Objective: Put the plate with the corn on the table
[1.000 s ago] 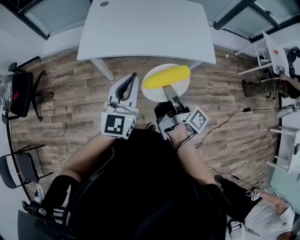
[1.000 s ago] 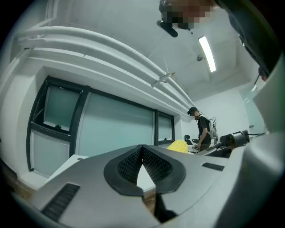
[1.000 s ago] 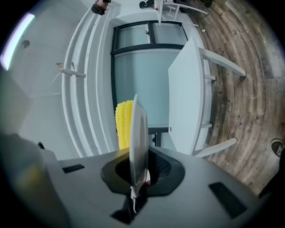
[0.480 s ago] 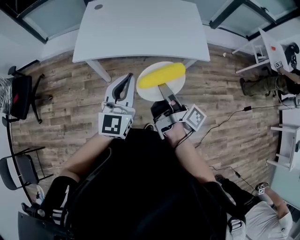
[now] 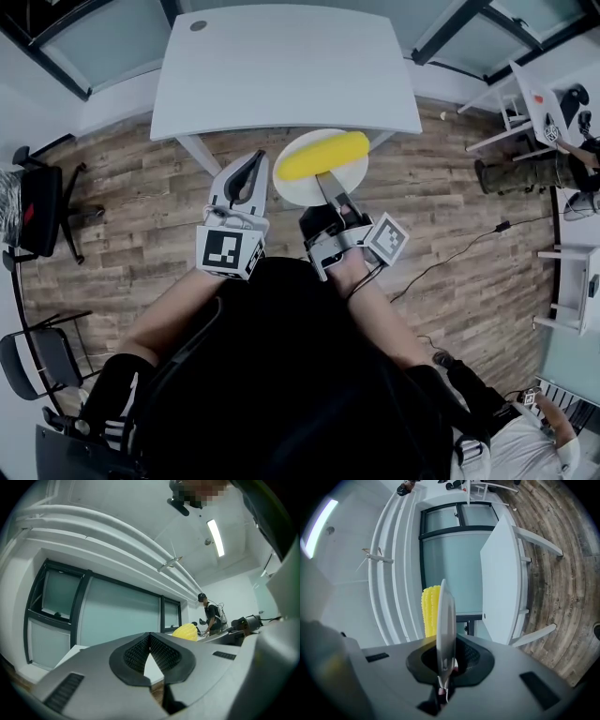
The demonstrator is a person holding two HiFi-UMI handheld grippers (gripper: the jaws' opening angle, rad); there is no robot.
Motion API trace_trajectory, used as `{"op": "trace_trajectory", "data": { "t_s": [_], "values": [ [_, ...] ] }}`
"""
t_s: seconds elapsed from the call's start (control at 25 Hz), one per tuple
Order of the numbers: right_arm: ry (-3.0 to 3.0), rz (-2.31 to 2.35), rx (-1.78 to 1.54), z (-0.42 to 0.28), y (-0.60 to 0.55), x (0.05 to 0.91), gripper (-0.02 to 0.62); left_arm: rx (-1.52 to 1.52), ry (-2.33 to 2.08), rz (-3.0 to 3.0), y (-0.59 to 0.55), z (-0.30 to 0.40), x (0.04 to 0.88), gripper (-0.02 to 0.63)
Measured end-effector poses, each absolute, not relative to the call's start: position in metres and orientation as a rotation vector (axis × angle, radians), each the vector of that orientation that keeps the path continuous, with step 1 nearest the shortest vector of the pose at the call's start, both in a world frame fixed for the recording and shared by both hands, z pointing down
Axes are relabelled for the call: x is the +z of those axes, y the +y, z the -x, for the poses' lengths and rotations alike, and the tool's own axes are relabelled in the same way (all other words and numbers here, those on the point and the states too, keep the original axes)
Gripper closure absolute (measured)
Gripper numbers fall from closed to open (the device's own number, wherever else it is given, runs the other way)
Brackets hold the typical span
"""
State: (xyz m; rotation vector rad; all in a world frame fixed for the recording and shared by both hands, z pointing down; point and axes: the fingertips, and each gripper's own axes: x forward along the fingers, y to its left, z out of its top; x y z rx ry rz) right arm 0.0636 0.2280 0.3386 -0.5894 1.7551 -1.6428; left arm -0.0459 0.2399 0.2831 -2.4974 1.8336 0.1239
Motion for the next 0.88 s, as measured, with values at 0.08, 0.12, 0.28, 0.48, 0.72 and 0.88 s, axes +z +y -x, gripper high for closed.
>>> {"op": "trace_trajectory", "data": {
  "t_s": [0.08, 0.12, 0.28, 0.48, 0.72, 0.88],
  "values": [
    [1.753, 0.600, -1.630, -0.053, 0.226, 0.338, 0.580, 0.128, 1.820, 2.502, 0.237, 0.058, 0.282, 0.603],
    [1.748, 0.605, -1.628, -0.048, 0.226, 0.338, 0.580, 0.128, 1.813, 2.506, 0.237, 0.062, 0.282, 0.603],
    [1.729, 0.620, -1.626, -0.039, 0.229, 0.344, 0.580, 0.124, 1.777, 2.531, 0.239, 0.070, 0.284, 0.603],
    [1.703, 0.630, -1.658, -0.028, 0.225, 0.351, 0.580, 0.101, 1.811, 2.541, 0.235, 0.083, 0.292, 0.603],
    [1.687, 0.655, -1.686, -0.029, 0.196, 0.363, 0.580, 0.057, 1.865, 2.560, 0.200, 0.088, 0.310, 0.603],
    [1.675, 0.659, -1.713, -0.038, 0.156, 0.371, 0.580, 0.012, 1.889, 2.531, 0.160, 0.081, 0.313, 0.603]
  ]
}}
